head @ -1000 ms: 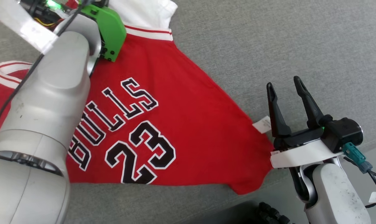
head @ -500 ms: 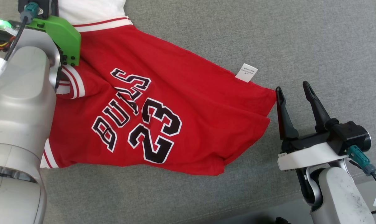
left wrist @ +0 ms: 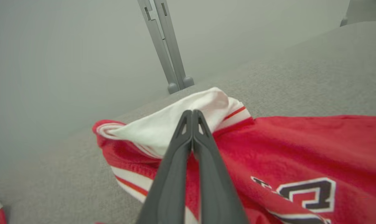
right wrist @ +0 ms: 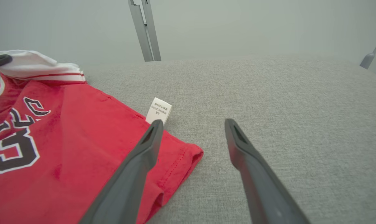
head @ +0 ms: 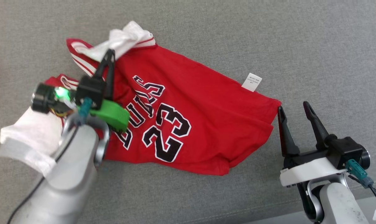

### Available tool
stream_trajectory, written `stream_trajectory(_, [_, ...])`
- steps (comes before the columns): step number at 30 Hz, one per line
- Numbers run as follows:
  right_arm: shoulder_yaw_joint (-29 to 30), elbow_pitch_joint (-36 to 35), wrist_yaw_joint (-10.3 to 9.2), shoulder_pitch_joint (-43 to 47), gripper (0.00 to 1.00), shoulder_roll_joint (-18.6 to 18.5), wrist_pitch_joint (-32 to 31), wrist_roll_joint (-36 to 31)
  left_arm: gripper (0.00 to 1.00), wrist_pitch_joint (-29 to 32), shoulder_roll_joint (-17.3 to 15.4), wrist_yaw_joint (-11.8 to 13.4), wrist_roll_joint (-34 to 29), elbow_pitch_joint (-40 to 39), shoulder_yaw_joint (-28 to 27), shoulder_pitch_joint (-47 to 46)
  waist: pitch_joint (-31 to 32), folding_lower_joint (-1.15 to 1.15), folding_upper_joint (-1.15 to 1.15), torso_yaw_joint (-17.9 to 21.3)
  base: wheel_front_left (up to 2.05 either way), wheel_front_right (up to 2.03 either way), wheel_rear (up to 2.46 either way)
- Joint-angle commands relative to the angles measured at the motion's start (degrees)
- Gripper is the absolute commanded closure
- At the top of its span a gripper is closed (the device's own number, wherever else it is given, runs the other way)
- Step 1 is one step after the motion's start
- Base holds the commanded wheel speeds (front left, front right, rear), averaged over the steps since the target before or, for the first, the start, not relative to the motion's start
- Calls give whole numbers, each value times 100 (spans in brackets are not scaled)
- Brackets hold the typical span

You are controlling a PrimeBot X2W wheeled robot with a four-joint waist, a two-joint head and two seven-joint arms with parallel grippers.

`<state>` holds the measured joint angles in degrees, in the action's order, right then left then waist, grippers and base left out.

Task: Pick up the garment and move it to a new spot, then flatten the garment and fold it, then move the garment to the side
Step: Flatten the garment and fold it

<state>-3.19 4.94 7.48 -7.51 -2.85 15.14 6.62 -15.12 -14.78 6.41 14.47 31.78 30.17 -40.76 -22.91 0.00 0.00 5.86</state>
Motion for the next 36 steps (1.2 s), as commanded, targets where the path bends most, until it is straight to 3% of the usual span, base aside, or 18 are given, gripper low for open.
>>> stream_trajectory(1, [-6,17,3,94,0,-7,1,-32,100,-1,-39,31,-37,-204,60,345,189,0,0,-146,0,0,0])
stream_trajectory(7, [-14,31,2,189,0,-8,1,-104,100,3,-32,126,-40,-724,368,1404,396,0,0,-258,0,0,0])
stream_trajectory(8, [-25,33,2,195,0,-7,1,-116,80,3,-49,156,-46,-780,389,1524,413,0,0,-263,0,0,0])
stream_trajectory(9, [-29,39,2,196,0,-7,1,-122,50,2,-50,213,-65,-833,394,1598,429,0,0,-267,0,0,0])
stream_trajectory(10, [-34,44,2,198,0,-8,1,-123,0,1,-48,286,-89,-907,396,1679,445,0,0,-270,0,0,0])
stream_trajectory(18, [-50,51,2,261,0,-7,1,-112,0,109,-135,700,-433,-1662,631,2072,538,0,0,-253,0,0,0])
stream_trajectory(23, [-54,47,2,217,0,-7,1,-90,0,501,-342,919,-1102,-1901,913,1725,489,0,0,-220,0,0,0])
stream_trajectory(36, [-52,77,3,55,0,-8,1,31,0,1859,-473,673,-1717,-1513,1245,631,211,0,0,-14,0,0,0])
